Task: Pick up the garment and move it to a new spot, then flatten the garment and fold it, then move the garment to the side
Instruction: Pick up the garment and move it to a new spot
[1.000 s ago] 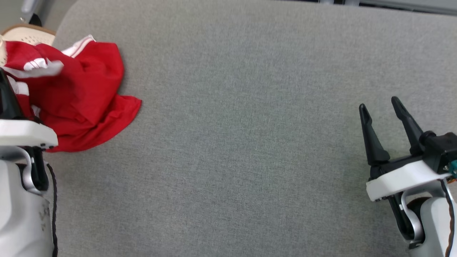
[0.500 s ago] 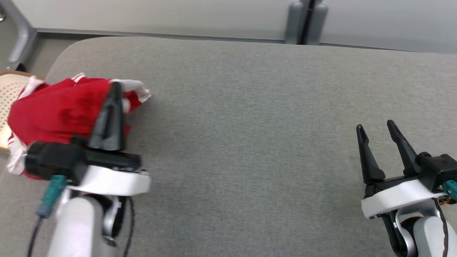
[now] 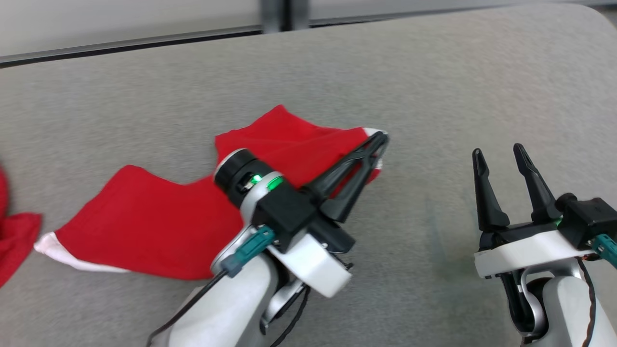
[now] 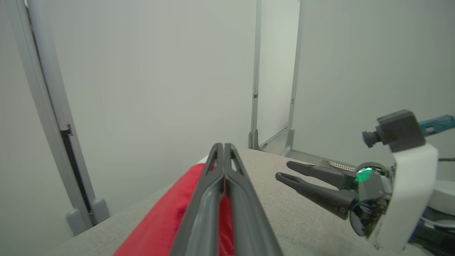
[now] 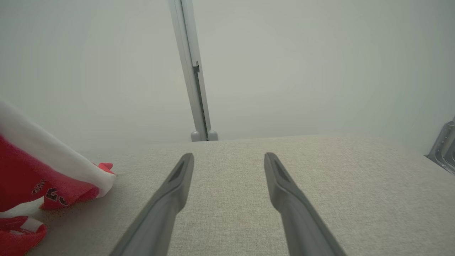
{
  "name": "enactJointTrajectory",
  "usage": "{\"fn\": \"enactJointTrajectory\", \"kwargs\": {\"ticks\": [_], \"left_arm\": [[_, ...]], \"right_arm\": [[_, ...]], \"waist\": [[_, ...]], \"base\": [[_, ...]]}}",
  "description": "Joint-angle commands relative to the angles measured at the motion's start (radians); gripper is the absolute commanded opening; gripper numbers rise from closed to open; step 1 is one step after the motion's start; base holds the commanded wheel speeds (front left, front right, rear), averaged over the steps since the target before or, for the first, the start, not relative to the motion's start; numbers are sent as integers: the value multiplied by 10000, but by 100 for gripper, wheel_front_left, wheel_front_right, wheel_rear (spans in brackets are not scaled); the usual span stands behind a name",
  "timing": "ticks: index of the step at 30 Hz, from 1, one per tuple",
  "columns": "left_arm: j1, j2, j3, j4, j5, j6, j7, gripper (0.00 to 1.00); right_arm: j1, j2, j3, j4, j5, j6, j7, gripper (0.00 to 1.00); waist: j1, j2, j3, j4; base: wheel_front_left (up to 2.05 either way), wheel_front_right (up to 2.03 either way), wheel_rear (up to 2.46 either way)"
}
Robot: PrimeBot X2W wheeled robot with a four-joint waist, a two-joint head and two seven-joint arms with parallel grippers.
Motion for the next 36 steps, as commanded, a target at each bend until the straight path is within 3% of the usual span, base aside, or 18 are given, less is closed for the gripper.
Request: {"fn": "enactJointTrajectory", "kwargs": {"ticks": [1, 7, 14, 15, 16, 24, 36], "left_arm": [[-534, 41, -465, 153, -218, 75, -66, 0], [-1449, 62, -1497, 1451, -577, 376, 341, 0], [-1906, 33, -1794, 3642, -782, 227, 606, 0], [-1917, 39, -1781, 3777, -819, 230, 502, 40], [-1904, 39, -1788, 3868, -829, 258, 356, 100], [-1494, 95, -1328, 3834, -1152, 786, -822, 100], [249, 1262, 1413, 3140, -1968, 2404, -1542, 100]], "right_arm": [[-90, 59, -72, 164, 121, 1, -207, 100], [-145, 229, -199, 594, 332, 1, -613, 100], [-295, 297, -110, 1068, 456, 1, -929, 100], [-318, 302, -88, 1106, 457, 1, -953, 100], [-349, 306, -90, 1152, 459, 1, -968, 100], [-344, 266, -128, 1293, 247, 1, -910, 100], [291, -65, -157, 785, 50, 1, -273, 100]], "waist": [[0, 0, 684, -1405], [0, 0, 1208, -2271], [0, 0, 1438, -2301], [0, 0, 1400, -2247], [0, 0, 1352, -2169], [0, 0, 594, -1416], [0, 0, -621, -88]], "base": [[0, 0, 0], [0, 0, 0], [0, 0, 0], [0, 0, 0], [0, 0, 0], [0, 0, 0], [0, 0, 0]]}}
